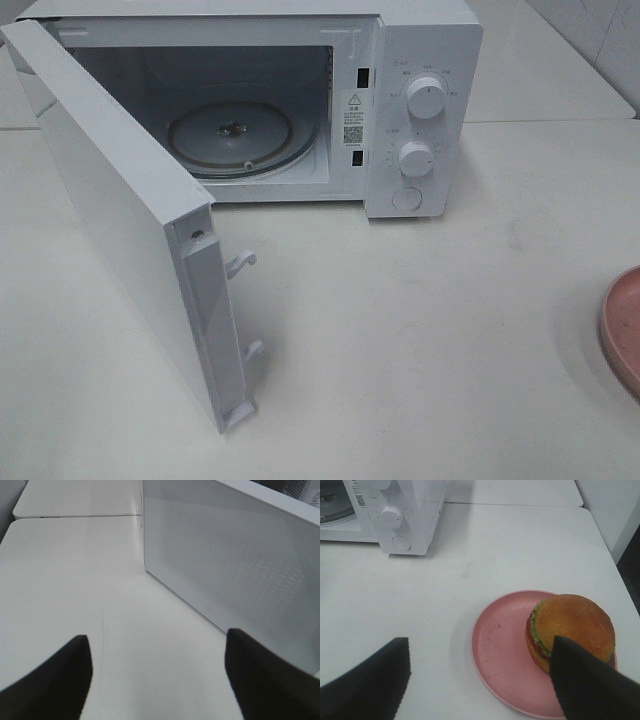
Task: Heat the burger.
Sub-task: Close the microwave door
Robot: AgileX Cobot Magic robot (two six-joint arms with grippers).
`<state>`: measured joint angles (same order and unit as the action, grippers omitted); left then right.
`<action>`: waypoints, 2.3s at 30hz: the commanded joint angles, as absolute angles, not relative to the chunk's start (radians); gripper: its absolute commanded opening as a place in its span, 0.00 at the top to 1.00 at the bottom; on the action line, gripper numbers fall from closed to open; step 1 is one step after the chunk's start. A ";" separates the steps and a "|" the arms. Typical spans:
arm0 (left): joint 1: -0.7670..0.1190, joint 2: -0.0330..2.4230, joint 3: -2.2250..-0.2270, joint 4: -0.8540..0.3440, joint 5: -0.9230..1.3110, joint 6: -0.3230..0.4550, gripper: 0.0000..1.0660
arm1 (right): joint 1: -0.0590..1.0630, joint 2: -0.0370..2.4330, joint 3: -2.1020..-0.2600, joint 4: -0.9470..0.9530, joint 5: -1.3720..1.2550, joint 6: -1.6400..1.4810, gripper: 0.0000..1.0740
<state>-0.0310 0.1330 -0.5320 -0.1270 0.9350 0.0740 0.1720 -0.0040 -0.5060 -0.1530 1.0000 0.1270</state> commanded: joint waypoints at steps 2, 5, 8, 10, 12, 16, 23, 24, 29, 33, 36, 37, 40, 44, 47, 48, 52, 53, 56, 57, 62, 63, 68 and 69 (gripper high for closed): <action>-0.027 0.217 -0.504 -0.122 0.821 0.073 0.59 | 0.167 -0.032 -0.503 -0.153 0.997 0.117 0.30; -0.027 0.277 -0.479 -0.120 0.742 0.073 0.77 | 0.167 -0.032 -0.503 -0.153 0.997 0.117 0.30; -0.027 0.338 -0.447 -0.118 0.650 0.080 1.00 | 0.167 -0.032 -0.503 -0.153 0.997 0.117 0.30; -0.027 0.381 -0.417 -0.116 0.575 0.103 1.00 | 0.167 -0.032 -0.503 -0.153 0.997 0.117 0.30; -0.027 0.446 -0.363 -0.113 0.426 0.144 1.00 | 0.167 -0.032 -0.503 -0.153 0.997 0.117 0.30; -0.027 0.513 -0.300 -0.125 0.224 0.168 1.00 | 0.167 -0.032 -0.503 -0.153 0.997 0.117 0.30; -0.027 0.714 -0.220 -0.140 -0.175 0.178 1.00 | 0.167 -0.032 -0.503 -0.153 0.997 0.117 0.30; -0.027 0.714 -0.220 -0.140 -0.175 0.178 1.00 | 0.167 -0.032 -0.503 -0.153 0.997 0.117 0.30; -0.027 0.874 -0.220 -0.107 -0.373 0.172 1.00 | 0.167 -0.032 -0.503 -0.153 0.997 0.116 0.30; -0.027 1.036 -0.220 0.045 -0.551 0.060 1.00 | 0.167 -0.032 -0.503 -0.153 0.997 0.115 0.30; -0.027 1.152 -0.220 0.176 -0.633 -0.064 1.00 | 0.167 -0.032 -0.503 -0.153 0.997 0.115 0.30; -0.027 1.152 -0.220 0.176 -0.633 -0.064 1.00 | 0.167 -0.032 -0.503 -0.153 0.997 0.115 0.30; -0.027 1.230 -0.225 0.246 -0.733 -0.104 1.00 | 0.167 -0.032 -0.503 -0.152 0.997 0.114 0.30; -0.027 1.308 -0.245 0.304 -0.792 -0.140 1.00 | 0.167 -0.032 -0.503 -0.152 0.997 0.115 0.30; -0.027 1.391 -0.280 0.373 -0.862 -0.199 1.00 | 0.167 -0.032 -0.503 -0.152 0.997 0.115 0.30; -0.027 1.413 -0.288 0.394 -0.890 -0.213 1.00 | 0.167 -0.032 -0.503 -0.152 0.997 0.115 0.30; -0.032 1.474 -0.308 0.434 -0.965 -0.235 1.00 | 0.167 -0.032 -0.503 -0.152 0.997 0.116 0.30; -0.053 1.514 -0.320 0.433 -0.979 -0.233 1.00 | 0.167 -0.032 -0.503 -0.152 0.997 0.116 0.30; -0.113 1.573 -0.346 0.416 -0.979 -0.206 1.00 | 0.167 -0.032 -0.503 -0.152 0.997 0.116 0.30; -0.113 1.573 -0.346 0.416 -0.979 -0.206 1.00 | 0.167 -0.032 -0.503 -0.152 0.997 0.116 0.30; -0.202 1.657 -0.397 0.364 -0.991 -0.178 1.00 | 0.167 -0.032 -0.503 -0.152 0.997 0.116 0.30; -0.238 1.679 -0.419 0.340 -0.993 -0.178 1.00 | 0.167 -0.032 -0.503 -0.152 0.997 0.116 0.30; -0.316 1.724 -0.475 0.251 -0.995 -0.178 1.00 | 0.167 -0.032 -0.503 -0.152 0.997 0.115 0.30; -0.349 1.738 -0.503 0.213 -0.993 -0.177 1.00 | 0.167 -0.032 -0.503 -0.152 0.997 0.115 0.30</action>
<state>-0.3100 1.7240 -0.4660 0.2760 -0.9770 -0.1780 0.1720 -0.0040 -0.5060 -0.1530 1.0000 0.1270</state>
